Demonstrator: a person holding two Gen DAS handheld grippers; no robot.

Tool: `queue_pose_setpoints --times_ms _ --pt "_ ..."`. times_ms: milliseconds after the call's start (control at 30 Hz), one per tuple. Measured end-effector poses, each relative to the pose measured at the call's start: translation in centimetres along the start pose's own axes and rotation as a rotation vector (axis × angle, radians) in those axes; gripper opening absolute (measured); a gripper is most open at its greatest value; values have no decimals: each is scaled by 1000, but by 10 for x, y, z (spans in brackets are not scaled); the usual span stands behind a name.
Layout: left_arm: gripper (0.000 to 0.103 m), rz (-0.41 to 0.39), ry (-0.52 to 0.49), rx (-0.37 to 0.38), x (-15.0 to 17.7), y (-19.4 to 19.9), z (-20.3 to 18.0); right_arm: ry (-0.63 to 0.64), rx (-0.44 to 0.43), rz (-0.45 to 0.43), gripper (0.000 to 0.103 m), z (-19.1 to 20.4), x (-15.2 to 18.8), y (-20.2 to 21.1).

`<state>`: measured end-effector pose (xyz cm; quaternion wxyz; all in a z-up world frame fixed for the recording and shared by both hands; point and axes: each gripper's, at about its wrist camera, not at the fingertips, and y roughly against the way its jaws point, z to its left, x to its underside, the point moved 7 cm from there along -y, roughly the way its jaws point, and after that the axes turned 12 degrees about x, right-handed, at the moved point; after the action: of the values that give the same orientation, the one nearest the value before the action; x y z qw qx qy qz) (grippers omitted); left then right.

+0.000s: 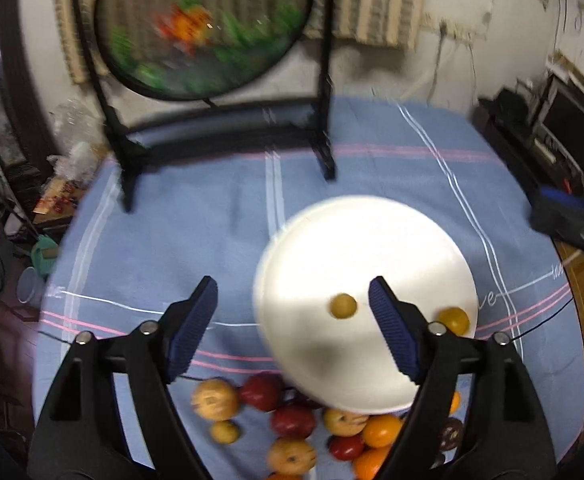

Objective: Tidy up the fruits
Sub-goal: 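Carry both fruits over the white plate and open both tools to release them, then grasp a dark red plum with the right tool while the left tool grasps a large orange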

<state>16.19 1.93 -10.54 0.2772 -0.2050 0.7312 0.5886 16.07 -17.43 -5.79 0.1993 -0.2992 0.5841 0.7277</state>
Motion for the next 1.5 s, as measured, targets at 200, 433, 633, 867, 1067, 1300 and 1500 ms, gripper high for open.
queue_pose_setpoints --times_ms 200,433,633,867,1067,1300,1500 --pt "85 -44 18 -26 41 59 25 145 -54 62 67 24 98 34" --pt "85 117 17 -21 144 63 32 324 -84 337 65 71 252 5" --pt "85 184 17 37 197 71 29 297 -56 350 50 80 263 -27" --pt "85 248 -91 148 233 60 -18 336 -98 359 32 89 261 -28" --pt "69 276 -40 166 240 28 -30 258 -85 356 32 63 260 -9" --pt "59 279 -6 142 231 2 -31 212 -104 364 32 58 265 0" --pt "25 305 -36 164 230 2 -47 206 -108 384 32 57 269 -6"
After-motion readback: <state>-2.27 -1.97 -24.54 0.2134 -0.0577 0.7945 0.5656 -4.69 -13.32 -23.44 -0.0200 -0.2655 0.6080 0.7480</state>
